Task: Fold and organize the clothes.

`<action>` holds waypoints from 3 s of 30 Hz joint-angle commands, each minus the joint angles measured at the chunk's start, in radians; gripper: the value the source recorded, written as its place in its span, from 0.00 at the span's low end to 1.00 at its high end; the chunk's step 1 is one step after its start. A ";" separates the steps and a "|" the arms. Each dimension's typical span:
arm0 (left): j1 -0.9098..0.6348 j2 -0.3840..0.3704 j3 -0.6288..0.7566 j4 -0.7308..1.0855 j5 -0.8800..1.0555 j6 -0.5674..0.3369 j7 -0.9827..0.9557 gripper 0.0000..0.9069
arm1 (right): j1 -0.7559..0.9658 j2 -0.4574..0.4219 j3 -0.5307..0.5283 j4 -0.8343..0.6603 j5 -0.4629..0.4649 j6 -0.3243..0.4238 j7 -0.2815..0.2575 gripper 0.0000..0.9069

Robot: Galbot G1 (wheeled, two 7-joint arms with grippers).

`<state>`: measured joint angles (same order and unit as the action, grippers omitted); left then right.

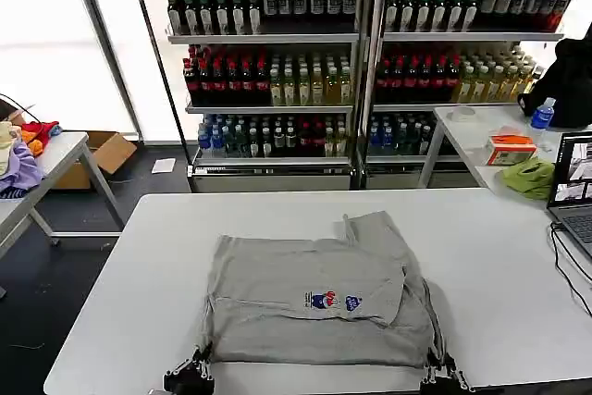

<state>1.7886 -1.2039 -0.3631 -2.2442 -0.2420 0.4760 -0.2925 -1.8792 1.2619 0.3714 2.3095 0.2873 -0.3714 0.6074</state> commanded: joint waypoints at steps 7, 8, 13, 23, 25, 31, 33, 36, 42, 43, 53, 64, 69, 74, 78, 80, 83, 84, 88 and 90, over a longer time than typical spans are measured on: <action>0.000 0.020 -0.028 -0.197 0.009 -0.076 0.007 1.00 | 0.002 0.002 0.048 0.070 0.043 0.090 -0.055 1.00; -0.024 0.033 -0.045 -0.204 -0.008 -0.074 0.006 1.00 | 0.023 0.003 0.060 0.059 0.046 0.098 -0.064 1.00; -0.158 0.114 -0.196 -0.185 -0.145 -0.050 0.015 1.00 | 0.191 0.003 0.141 0.048 0.177 0.084 -0.126 1.00; -0.556 0.322 -0.213 0.062 -0.387 0.009 0.144 1.00 | 0.682 -0.145 0.194 -0.179 0.308 -0.074 -0.195 1.00; -0.662 0.342 -0.160 0.127 -0.423 0.029 0.169 1.00 | 0.752 -0.185 0.169 -0.237 0.318 -0.122 -0.226 1.00; -0.945 0.356 0.135 0.435 -0.446 0.043 0.211 1.00 | 1.102 -0.274 -0.071 -0.551 0.411 -0.193 -0.271 1.00; -1.023 0.339 0.203 0.507 -0.467 0.051 0.216 1.00 | 1.204 -0.286 -0.156 -0.640 0.446 -0.205 -0.283 1.00; -1.091 0.303 0.248 0.604 -0.491 0.062 0.216 1.00 | 1.344 -0.264 -0.257 -0.778 0.476 -0.206 -0.290 1.00; -1.114 0.254 0.276 0.679 -0.499 0.097 0.209 1.00 | 1.465 -0.178 -0.352 -0.974 0.469 -0.203 -0.322 1.00; -1.112 0.254 0.280 0.680 -0.499 0.099 0.208 1.00 | 1.468 -0.173 -0.355 -0.984 0.464 -0.201 -0.325 1.00; -1.076 0.262 0.302 0.711 -0.499 0.101 0.189 1.00 | 1.438 -0.098 -0.318 -1.125 0.403 -0.179 -0.375 1.00; -1.058 0.240 0.290 0.729 -0.486 0.101 0.188 1.00 | 1.402 -0.064 -0.282 -1.154 0.368 -0.184 -0.380 1.00; -1.055 0.235 0.287 0.739 -0.486 0.101 0.190 1.00 | 1.391 -0.065 -0.282 -1.146 0.363 -0.190 -0.377 1.00; -1.042 0.228 0.286 0.741 -0.479 0.100 0.193 1.00 | 1.369 -0.066 -0.286 -1.131 0.354 -0.197 -0.375 1.00; -1.035 0.228 0.282 0.742 -0.477 0.100 0.193 1.00 | 1.356 -0.067 -0.290 -1.121 0.354 -0.200 -0.373 1.00; -1.031 0.229 0.279 0.743 -0.476 0.100 0.193 1.00 | 1.354 -0.067 -0.290 -1.119 0.354 -0.203 -0.370 1.00; -1.026 0.229 0.278 0.742 -0.476 0.101 0.192 1.00 | 1.347 -0.066 -0.294 -1.116 0.354 -0.205 -0.368 1.00; -1.024 0.228 0.277 0.742 -0.476 0.100 0.192 1.00 | 1.346 -0.066 -0.295 -1.118 0.354 -0.205 -0.367 1.00; -1.022 0.224 0.286 0.753 -0.473 0.101 0.191 0.50 | 1.344 -0.061 -0.298 -1.123 0.350 -0.206 -0.364 1.00; -1.016 0.221 0.290 0.755 -0.470 0.101 0.191 0.18 | 1.335 -0.059 -0.296 -1.119 0.348 -0.206 -0.364 1.00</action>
<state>0.7655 -0.9797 -0.0854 -1.5029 -0.7168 0.5753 -0.1008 -0.5363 1.2004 0.0757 1.1947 0.6363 -0.5740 0.2446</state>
